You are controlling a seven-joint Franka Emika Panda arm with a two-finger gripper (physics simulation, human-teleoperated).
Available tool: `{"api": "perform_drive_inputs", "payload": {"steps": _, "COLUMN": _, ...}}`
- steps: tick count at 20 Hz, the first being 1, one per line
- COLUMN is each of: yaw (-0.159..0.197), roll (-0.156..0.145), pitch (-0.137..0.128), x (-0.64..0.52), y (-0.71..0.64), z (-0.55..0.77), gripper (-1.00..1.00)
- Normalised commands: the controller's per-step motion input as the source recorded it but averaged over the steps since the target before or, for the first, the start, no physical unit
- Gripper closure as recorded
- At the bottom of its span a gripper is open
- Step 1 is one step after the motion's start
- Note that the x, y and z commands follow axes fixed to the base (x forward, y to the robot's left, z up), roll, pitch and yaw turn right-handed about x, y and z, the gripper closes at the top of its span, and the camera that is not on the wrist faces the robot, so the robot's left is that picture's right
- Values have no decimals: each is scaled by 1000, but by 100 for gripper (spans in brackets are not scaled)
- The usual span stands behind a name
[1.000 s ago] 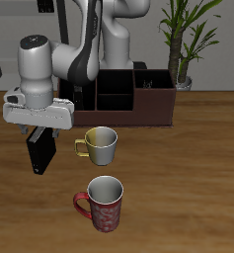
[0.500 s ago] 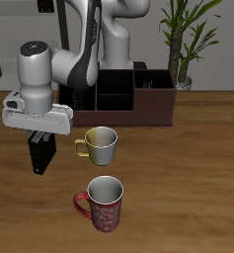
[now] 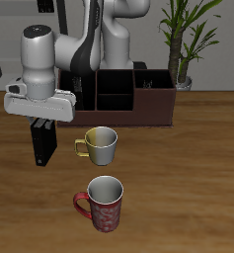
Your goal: Place the left black book into the back desk caddy's left compartment and place the yellow book into the back desk caddy's right compartment and place the right black book into the back desk caddy's right compartment
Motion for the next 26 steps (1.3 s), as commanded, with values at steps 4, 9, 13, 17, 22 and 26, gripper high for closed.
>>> {"api": "perform_drive_inputs", "payload": {"steps": 4, "yaw": -51, "roll": -102, "pitch": 2, "x": -300, "y": 115, "z": 598, "gripper": 100}}
{"api": "perform_drive_inputs", "payload": {"steps": 9, "yaw": 52, "roll": -41, "pitch": -96, "x": -541, "y": 348, "z": 803, "gripper": 100}}
{"api": "perform_drive_inputs", "payload": {"steps": 13, "yaw": -25, "roll": -25, "pitch": -74, "x": -583, "y": 292, "z": 664, "gripper": 100}}
{"api": "perform_drive_inputs", "payload": {"steps": 17, "yaw": 21, "roll": 20, "pitch": -85, "x": -680, "y": 439, "z": 570, "gripper": 100}}
{"api": "perform_drive_inputs", "payload": {"steps": 22, "yaw": 50, "roll": 24, "pitch": -22, "x": -513, "y": 542, "z": 310, "gripper": 100}}
{"api": "perform_drive_inputs", "payload": {"steps": 26, "yaw": 26, "roll": 49, "pitch": 35, "x": -471, "y": 633, "z": 189, "gripper": 100}}
